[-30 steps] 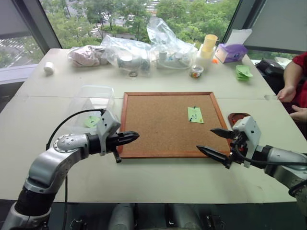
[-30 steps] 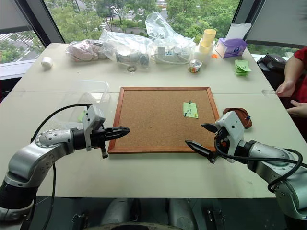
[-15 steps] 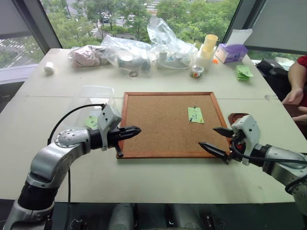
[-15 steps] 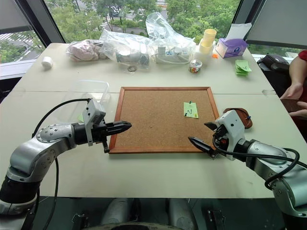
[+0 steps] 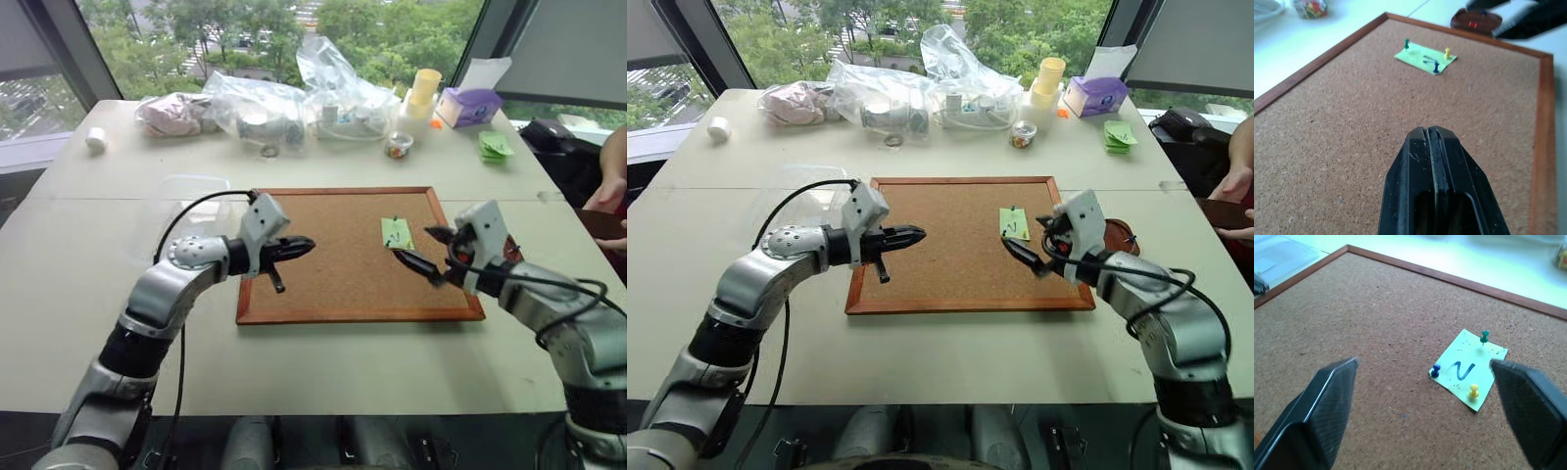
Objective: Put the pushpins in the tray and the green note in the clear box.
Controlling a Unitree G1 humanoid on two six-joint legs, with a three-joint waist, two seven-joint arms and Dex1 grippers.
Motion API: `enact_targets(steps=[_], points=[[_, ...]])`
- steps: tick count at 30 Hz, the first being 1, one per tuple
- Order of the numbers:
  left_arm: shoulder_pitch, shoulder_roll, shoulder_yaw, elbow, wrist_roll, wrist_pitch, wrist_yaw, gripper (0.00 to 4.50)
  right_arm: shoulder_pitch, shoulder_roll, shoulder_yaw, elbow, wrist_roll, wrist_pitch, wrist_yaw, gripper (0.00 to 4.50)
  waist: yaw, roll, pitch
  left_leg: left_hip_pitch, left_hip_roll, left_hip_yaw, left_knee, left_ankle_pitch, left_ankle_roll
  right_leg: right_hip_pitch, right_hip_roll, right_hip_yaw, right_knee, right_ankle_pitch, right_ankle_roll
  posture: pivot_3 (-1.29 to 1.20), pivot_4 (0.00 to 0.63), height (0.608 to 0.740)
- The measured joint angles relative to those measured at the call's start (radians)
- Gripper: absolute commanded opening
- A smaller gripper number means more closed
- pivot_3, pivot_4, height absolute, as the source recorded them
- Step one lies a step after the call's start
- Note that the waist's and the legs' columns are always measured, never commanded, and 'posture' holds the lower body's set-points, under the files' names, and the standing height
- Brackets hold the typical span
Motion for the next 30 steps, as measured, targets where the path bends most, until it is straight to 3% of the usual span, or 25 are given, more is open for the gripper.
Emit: enact_targets(steps=[7,13,19,22,29,30], points=[[-0.049,-0.006,-0.110,0.128,0.139,-0.057,-0.048,0.00,-0.265,0.133,0.084,0.346,-0.099,-0.038,-0.040,4.44,0.004,0.001,0.000,-0.002,0.002,0.001,0.000,0.003,-0.005,-0.002,0.001,0.000,0.000,0.000,0.000,0.00,0.150,0.738],[-0.048,-0.007,-0.131,0.134,0.185,-0.056,-0.053,0.00,-0.340,0.160,0.122,0.580,-0.199,-0.155,-0.019,4.44,0.003,0.001,0.000,-0.002,0.000,0.002,0.000,0.003,-0.005,-0.002,-0.003,0.000,0.000,0.000,0.000,0.00,0.150,0.738],[-0.013,-0.007,-0.103,0.104,0.187,-0.032,-0.045,0.00,-0.376,0.180,0.120,0.688,-0.245,-0.234,-0.009,4.44,-0.003,0.001,0.000,-0.001,0.001,0.002,0.000,0.003,-0.006,-0.002,-0.002,0.000,0.001,0.000,0.000,0.00,0.150,0.738],[-0.001,-0.007,-0.095,0.085,0.188,-0.017,-0.042,0.00,-0.375,0.190,0.116,0.694,-0.251,-0.240,0.000,3.68,-0.005,0.001,0.000,-0.001,0.002,0.003,0.000,0.003,-0.006,-0.002,-0.002,0.000,0.001,0.000,0.000,0.00,0.150,0.738],[0.011,-0.007,-0.088,0.066,0.187,0.000,-0.030,0.00,-0.363,0.218,0.097,0.694,-0.251,-0.227,-0.002,0.37,-0.005,0.001,0.000,-0.001,0.002,0.003,0.000,0.003,-0.006,-0.002,-0.003,0.000,0.001,0.000,0.000,0.00,0.150,0.738],[0.011,-0.007,-0.088,0.066,0.187,0.001,-0.029,0.00,-0.363,0.224,0.093,0.697,-0.252,-0.227,-0.004,0.06,-0.005,0.001,0.000,-0.001,0.002,0.003,0.000,0.003,-0.006,-0.002,-0.003,0.000,0.001,0.000,0.000,0.00,0.150,0.738]])
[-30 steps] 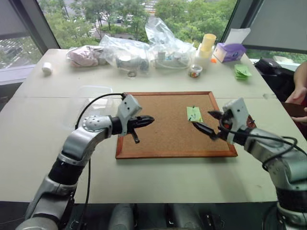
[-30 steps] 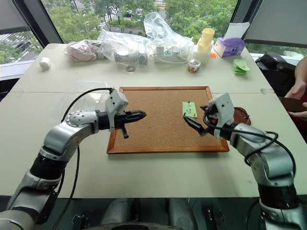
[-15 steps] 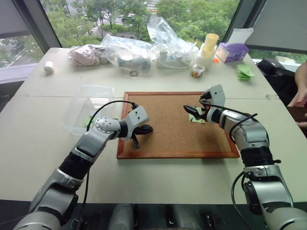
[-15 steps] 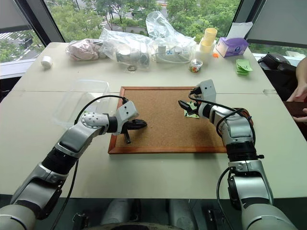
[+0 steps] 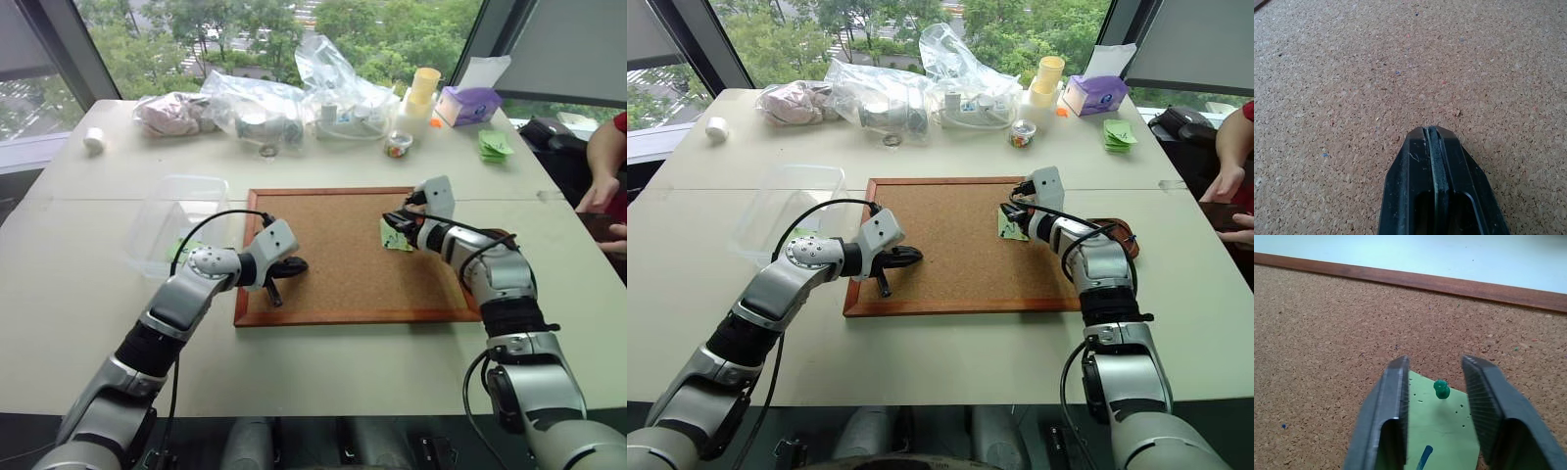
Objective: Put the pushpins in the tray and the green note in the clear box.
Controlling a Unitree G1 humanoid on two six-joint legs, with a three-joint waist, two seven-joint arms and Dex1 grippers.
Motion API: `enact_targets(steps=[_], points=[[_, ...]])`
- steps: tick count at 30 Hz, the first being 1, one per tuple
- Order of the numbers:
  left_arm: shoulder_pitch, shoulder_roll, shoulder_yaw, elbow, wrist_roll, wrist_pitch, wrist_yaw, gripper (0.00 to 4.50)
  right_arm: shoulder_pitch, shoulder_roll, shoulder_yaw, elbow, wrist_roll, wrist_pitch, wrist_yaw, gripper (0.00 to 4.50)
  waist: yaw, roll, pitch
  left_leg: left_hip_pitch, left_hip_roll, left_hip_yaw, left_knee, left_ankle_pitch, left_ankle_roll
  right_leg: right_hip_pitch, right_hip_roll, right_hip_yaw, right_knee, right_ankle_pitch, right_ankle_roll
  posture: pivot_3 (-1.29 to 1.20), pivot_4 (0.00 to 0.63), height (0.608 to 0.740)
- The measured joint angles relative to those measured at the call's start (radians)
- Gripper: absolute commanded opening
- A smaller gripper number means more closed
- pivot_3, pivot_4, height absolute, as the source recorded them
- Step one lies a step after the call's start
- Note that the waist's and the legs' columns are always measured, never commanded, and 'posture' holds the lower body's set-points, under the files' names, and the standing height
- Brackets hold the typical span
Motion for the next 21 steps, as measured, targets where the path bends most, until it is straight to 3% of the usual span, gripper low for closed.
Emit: enact_targets(steps=[10,21], points=[[0.000,0.000,0.007,0.004,0.000,0.001,0.001,0.00,0.000,0.009,-0.019,0.005,-0.003,-0.005,-0.002,0.06,-0.001,0.001,-0.001,0.000,0.000,0.000,0.000,0.000,0.000,0.000,0.000,0.000,0.000,0.000,0.000,0.00,0.150,0.738],[-0.002,0.031,-0.012,0.002,0.033,-0.014,-0.009,0.00,0.033,0.007,-0.031,-0.051,-0.052,-0.201,-0.013,0.06,-0.018,0.002,-0.001,0.001,0.000,0.000,0.000,0.000,0.000,0.000,0.000,0.000,0.002,0.000,0.000,0.00,0.150,0.738]])
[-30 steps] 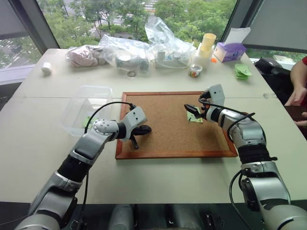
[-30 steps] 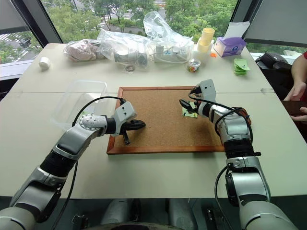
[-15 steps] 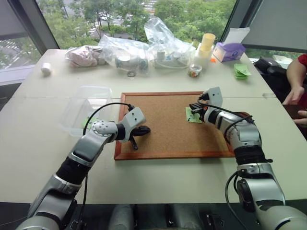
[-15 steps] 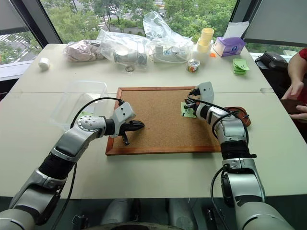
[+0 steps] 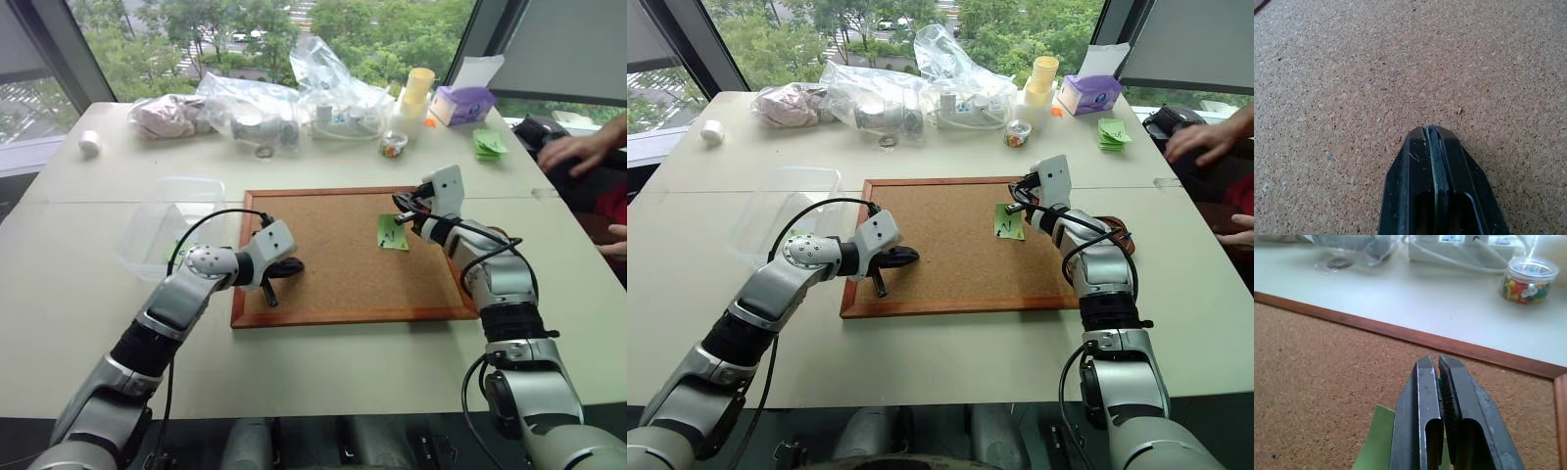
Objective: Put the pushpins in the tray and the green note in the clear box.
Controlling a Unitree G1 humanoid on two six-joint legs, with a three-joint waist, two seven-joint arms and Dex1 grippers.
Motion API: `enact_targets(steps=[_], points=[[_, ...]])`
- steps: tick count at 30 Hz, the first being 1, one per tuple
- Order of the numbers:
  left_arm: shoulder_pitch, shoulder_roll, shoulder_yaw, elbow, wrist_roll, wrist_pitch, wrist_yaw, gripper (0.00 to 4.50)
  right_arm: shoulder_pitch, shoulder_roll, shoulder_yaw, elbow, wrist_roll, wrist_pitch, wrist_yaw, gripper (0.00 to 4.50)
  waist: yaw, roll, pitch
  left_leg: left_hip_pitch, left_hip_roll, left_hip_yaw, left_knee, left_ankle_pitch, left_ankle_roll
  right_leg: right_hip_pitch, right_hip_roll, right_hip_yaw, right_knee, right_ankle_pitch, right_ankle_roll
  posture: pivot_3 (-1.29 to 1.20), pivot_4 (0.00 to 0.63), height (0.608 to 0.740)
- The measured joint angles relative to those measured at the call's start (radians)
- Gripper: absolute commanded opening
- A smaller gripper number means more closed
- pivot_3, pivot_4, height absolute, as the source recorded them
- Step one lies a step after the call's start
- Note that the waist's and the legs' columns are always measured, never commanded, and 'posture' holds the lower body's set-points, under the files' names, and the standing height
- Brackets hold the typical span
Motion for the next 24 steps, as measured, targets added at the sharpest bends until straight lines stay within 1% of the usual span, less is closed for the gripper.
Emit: enact_targets(steps=[5,7,10,12,16,18,24], points=[[-0.001,0.000,0.000,0.005,0.003,-0.003,-0.003,0.00,0.004,0.001,-0.010,-0.001,-0.005,-0.008,-0.004,0.06,-0.001,0.000,0.000,0.000,0.000,0.000,0.000,0.000,0.000,0.000,0.000,0.000,0.000,0.000,0.000,0.00,0.150,0.738],[0.000,-0.010,-0.001,0.005,0.003,-0.004,-0.003,0.00,0.049,-0.009,-0.066,-0.058,0.003,0.005,-0.051,0.06,0.004,0.001,0.000,0.000,0.000,-0.001,0.000,0.000,0.000,0.000,-0.001,0.000,0.000,0.000,0.000,0.00,0.150,0.738],[0.007,-0.010,0.002,-0.002,0.003,-0.005,-0.002,0.00,0.161,-0.092,-0.203,-0.158,0.014,0.059,-0.119,0.06,0.016,0.001,0.000,-0.001,-0.001,0.000,0.000,0.000,0.000,0.000,-0.002,0.000,-0.001,0.000,0.000,0.00,0.150,0.738],[0.009,-0.002,0.005,-0.002,0.003,-0.005,-0.005,0.00,0.236,-0.124,-0.254,-0.213,0.013,0.085,-0.129,0.06,0.012,0.002,-0.002,0.001,0.000,0.001,0.000,0.000,0.000,0.001,-0.001,0.001,-0.002,0.000,0.000,0.00,0.150,0.738],[0.015,0.002,0.010,0.004,0.012,-0.004,-0.008,0.00,0.348,-0.115,-0.239,-0.262,0.008,0.107,-0.133,0.06,-0.003,0.007,-0.006,0.006,0.001,-0.001,-0.001,-0.002,0.004,0.006,0.001,0.001,0.000,0.000,0.000,0.00,0.150,0.738],[0.009,-0.003,0.009,0.015,0.013,-0.005,-0.010,0.00,0.353,-0.109,-0.231,-0.260,0.004,0.108,-0.140,0.06,-0.004,0.010,-0.006,0.008,0.000,0.000,-0.001,-0.002,0.004,0.007,0.002,0.001,0.000,0.000,0.000,0.00,0.150,0.738],[-0.003,-0.017,0.005,0.043,0.017,-0.015,-0.021,0.00,0.336,-0.106,-0.230,-0.227,-0.002,0.087,-0.160,0.06,-0.001,0.010,-0.006,0.016,0.000,-0.001,-0.002,-0.003,0.006,0.017,0.002,0.001,-0.003,-0.001,0.000,0.00,0.150,0.738]])
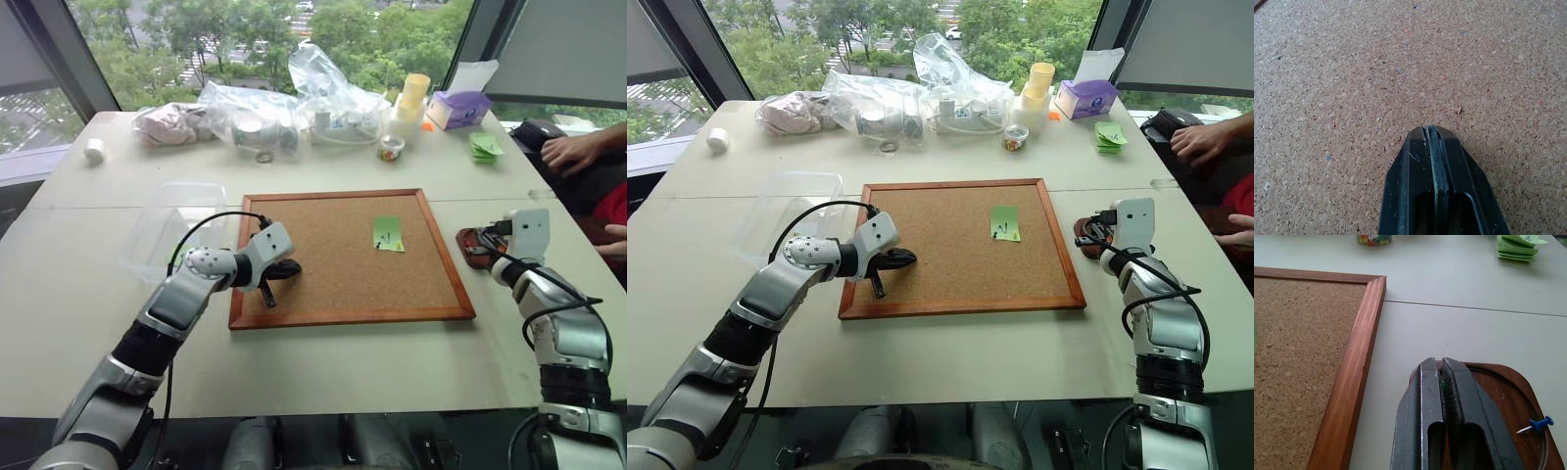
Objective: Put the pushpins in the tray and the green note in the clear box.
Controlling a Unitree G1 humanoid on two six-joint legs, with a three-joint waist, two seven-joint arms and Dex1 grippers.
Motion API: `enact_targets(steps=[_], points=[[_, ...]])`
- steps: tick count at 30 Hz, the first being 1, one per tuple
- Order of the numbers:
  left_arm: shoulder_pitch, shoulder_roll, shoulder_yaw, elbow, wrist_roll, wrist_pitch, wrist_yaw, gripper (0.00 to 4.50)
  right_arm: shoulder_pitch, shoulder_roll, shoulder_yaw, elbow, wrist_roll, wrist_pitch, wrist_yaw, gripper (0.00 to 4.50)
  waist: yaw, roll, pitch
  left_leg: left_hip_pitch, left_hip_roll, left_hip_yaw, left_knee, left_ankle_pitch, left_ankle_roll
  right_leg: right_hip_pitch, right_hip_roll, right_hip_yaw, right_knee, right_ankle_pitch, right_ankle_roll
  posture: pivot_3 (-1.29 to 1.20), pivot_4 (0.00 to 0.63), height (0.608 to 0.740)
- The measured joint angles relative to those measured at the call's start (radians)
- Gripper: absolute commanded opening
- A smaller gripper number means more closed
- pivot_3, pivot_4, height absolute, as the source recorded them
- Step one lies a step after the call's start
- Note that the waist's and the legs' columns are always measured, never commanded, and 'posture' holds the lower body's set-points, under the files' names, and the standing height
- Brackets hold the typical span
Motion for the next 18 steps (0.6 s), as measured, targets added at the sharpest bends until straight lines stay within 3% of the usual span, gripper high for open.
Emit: enact_targets(steps=[2,5,12,18], points=[[-0.002,-0.004,0.000,0.007,0.002,-0.008,-0.002,0.00,-0.001,0.000,0.002,0.040,-0.010,-0.020,-0.003,0.06,0.001,0.000,0.000,0.000,0.000,0.000,0.000,0.000,0.000,0.000,0.000,0.000,0.000,0.000,0.000,0.00,0.150,0.738],[-0.005,-0.005,0.000,0.013,0.003,-0.009,-0.006,0.00,-0.007,0.000,0.001,0.093,-0.021,-0.042,-0.011,1.00,0.001,0.000,0.000,0.000,0.000,0.000,0.000,0.000,0.000,0.000,-0.001,0.000,0.000,0.000,0.000,0.00,0.150,0.738],[-0.004,-0.006,0.001,0.012,0.003,-0.009,-0.006,0.00,-0.030,0.000,-0.003,0.142,-0.025,-0.085,-0.024,4.42,0.001,0.000,0.000,0.000,0.000,0.000,0.000,0.000,0.000,0.000,-0.001,0.000,0.000,0.000,0.000,0.00,0.150,0.738],[-0.001,-0.007,0.005,0.011,0.003,-0.009,-0.006,0.00,-0.031,0.013,-0.028,0.142,-0.012,-0.115,-0.033,4.42,0.000,0.000,0.000,0.000,0.000,0.000,0.000,0.000,0.000,0.000,-0.001,0.000,0.000,0.000,0.000,0.00,0.150,0.738]])
